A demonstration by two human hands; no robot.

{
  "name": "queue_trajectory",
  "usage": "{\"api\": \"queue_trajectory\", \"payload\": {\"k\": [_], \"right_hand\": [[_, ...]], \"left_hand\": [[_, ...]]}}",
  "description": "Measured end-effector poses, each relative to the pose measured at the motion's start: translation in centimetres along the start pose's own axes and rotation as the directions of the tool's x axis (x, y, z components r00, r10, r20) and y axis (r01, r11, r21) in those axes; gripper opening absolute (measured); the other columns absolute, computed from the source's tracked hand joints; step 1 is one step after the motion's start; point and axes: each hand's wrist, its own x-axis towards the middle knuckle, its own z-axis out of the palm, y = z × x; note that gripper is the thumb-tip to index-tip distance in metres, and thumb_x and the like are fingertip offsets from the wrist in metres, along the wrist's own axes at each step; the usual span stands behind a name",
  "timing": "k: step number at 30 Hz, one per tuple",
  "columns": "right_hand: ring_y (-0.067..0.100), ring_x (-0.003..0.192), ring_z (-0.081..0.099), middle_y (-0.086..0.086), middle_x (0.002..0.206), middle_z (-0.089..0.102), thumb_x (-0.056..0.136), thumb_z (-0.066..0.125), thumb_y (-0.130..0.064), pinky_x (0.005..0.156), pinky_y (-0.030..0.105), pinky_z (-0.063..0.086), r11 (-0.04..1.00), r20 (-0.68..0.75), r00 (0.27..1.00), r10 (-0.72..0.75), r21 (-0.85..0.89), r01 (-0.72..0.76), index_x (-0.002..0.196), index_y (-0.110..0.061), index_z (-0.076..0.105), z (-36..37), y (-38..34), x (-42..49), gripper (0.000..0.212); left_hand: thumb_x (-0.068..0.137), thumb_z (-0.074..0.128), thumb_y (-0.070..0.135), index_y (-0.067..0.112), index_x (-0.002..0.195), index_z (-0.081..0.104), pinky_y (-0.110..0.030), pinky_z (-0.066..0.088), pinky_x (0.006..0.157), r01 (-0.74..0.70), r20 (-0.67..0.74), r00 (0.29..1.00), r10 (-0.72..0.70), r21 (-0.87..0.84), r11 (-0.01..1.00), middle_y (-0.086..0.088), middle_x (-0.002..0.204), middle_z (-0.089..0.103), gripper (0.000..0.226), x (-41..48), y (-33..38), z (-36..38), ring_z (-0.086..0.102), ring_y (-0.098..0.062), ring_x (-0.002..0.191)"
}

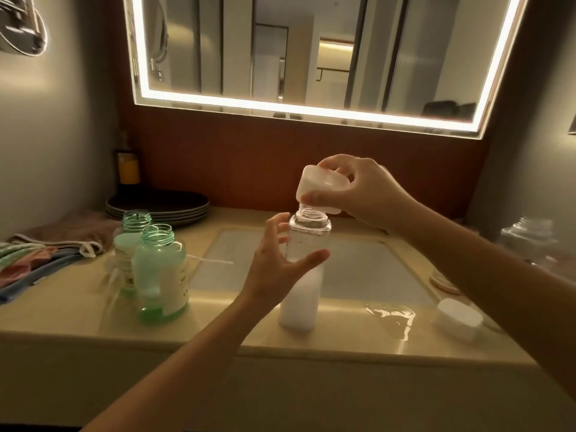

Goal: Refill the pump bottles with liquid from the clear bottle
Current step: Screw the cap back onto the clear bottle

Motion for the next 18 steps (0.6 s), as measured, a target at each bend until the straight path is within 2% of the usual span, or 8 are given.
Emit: {"api": "queue_trajectory", "payload": {"k": [2,3,5,7,11,15,18], "right_hand": [[0.009,0.094,0.05,-0.009,0.105,0.052,0.071,0.073,-0.044,0.068,0.012,0.044,1.0,0.042,0.999,-0.002,0.014,0.002,0.124,-0.019,0.053,0.2,0.4,0.2,0.061],[0.009,0.093,0.051,-0.008,0.106,0.054,0.071,0.073,-0.044,0.068,0.012,0.044,1.0,0.063,0.998,-0.009,0.004,0.009,0.123,-0.019,0.054,0.3,0.6,0.4,0.061],[0.011,0.095,0.052,-0.004,0.112,0.056,0.07,0.074,-0.044,0.072,0.015,0.045,1.0,0.109,0.994,-0.021,-0.013,0.022,0.124,-0.018,0.054,0.5,1.1,0.6,0.063],[0.011,0.097,0.051,-0.004,0.115,0.056,0.07,0.074,-0.043,0.075,0.017,0.045,1.0,0.147,0.989,-0.021,-0.019,0.024,0.126,-0.017,0.053,0.6,1.4,0.9,0.065],[0.01,0.095,0.05,-0.008,0.109,0.051,0.072,0.074,-0.04,0.065,0.007,0.041,1.0,0.193,0.981,-0.008,-0.017,0.011,0.126,-0.019,0.052,0.3,1.8,1.4,0.062],[0.01,0.093,0.05,-0.01,0.106,0.049,0.073,0.073,-0.039,0.06,0.007,0.041,1.0,0.226,0.974,0.01,-0.001,-0.01,0.127,-0.02,0.051,0.2,2.1,1.7,0.06],[0.011,0.094,0.051,-0.009,0.107,0.049,0.074,0.072,-0.039,0.061,0.007,0.042,1.0,0.242,0.97,0.02,-0.02,-0.015,0.127,-0.02,0.051,0.2,2.1,2.1,0.06]], "left_hand": [[0.059,0.074,0.048,0.027,0.134,0.03,-0.027,0.043,0.094,0.026,0.028,0.999,-0.025,-0.031,0.999,0.008,0.13,0.044,0.089,0.4,-0.2,0.7,0.046,-0.008,0.116],[0.061,0.076,0.044,0.027,0.134,0.031,-0.021,0.044,0.088,0.018,0.03,0.999,-0.017,-0.026,1.0,0.011,0.126,0.045,0.087,0.5,-0.5,0.9,0.048,-0.006,0.112],[0.063,0.078,0.043,0.025,0.131,0.035,-0.01,0.043,0.074,0.004,0.013,1.0,-0.004,0.016,1.0,0.012,0.118,0.051,0.082,0.7,-1.0,1.3,0.054,-0.005,0.103],[0.062,0.078,0.043,0.022,0.127,0.039,-0.008,0.043,0.069,0.003,-0.013,1.0,-0.003,0.056,0.998,0.011,0.112,0.053,0.079,0.7,-1.4,1.6,0.056,-0.003,0.095],[0.064,0.078,0.04,0.02,0.124,0.041,-0.009,0.044,0.071,-0.01,-0.018,1.0,0.012,0.087,0.996,0.012,0.106,0.051,0.073,0.8,-1.8,1.8,0.054,0.001,0.09],[0.065,0.078,0.039,0.02,0.117,0.045,-0.009,0.045,0.072,-0.003,0.039,0.999,-0.001,0.102,0.995,0.01,0.104,0.053,0.064,1.0,-2.3,1.8,0.052,0.003,0.09],[0.06,0.076,0.046,0.024,0.111,0.043,-0.012,0.047,0.074,0.005,0.064,0.998,-0.01,0.082,0.997,0.01,0.106,0.058,0.065,1.1,-2.3,1.9,0.055,0.002,0.091]]}}
